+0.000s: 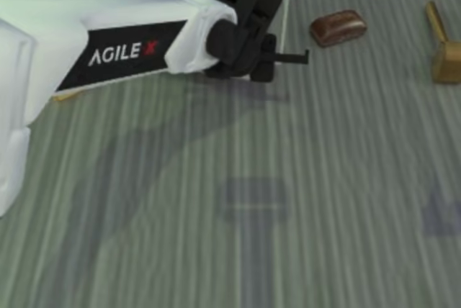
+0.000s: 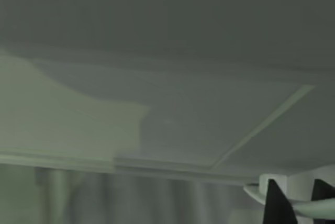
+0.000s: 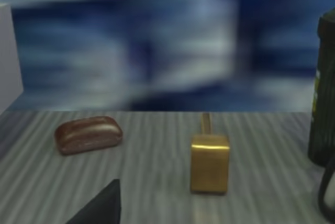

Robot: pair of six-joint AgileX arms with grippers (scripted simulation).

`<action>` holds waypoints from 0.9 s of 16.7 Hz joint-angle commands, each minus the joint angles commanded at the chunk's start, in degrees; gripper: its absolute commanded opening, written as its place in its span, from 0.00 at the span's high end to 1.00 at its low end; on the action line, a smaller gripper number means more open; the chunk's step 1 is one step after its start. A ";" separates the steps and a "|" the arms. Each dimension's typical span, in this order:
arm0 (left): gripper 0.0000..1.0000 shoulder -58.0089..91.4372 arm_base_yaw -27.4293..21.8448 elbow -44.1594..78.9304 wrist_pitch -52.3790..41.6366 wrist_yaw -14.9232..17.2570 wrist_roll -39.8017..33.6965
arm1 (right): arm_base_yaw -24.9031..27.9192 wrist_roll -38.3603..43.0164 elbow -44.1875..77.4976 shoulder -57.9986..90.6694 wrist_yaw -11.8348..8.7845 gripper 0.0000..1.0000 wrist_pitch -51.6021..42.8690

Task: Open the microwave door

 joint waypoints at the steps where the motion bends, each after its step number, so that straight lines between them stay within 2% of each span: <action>1: 1.00 -0.39 0.12 -0.54 0.31 0.21 0.46 | 0.00 0.00 0.00 0.00 0.00 0.00 0.00; 6: 1.00 -2.23 0.86 -3.17 2.02 1.54 2.68 | 0.00 0.00 0.00 0.00 0.00 0.00 0.00; 15: 1.00 -2.23 0.87 -3.19 2.02 1.55 2.69 | 0.00 0.00 0.00 0.00 0.00 0.00 0.00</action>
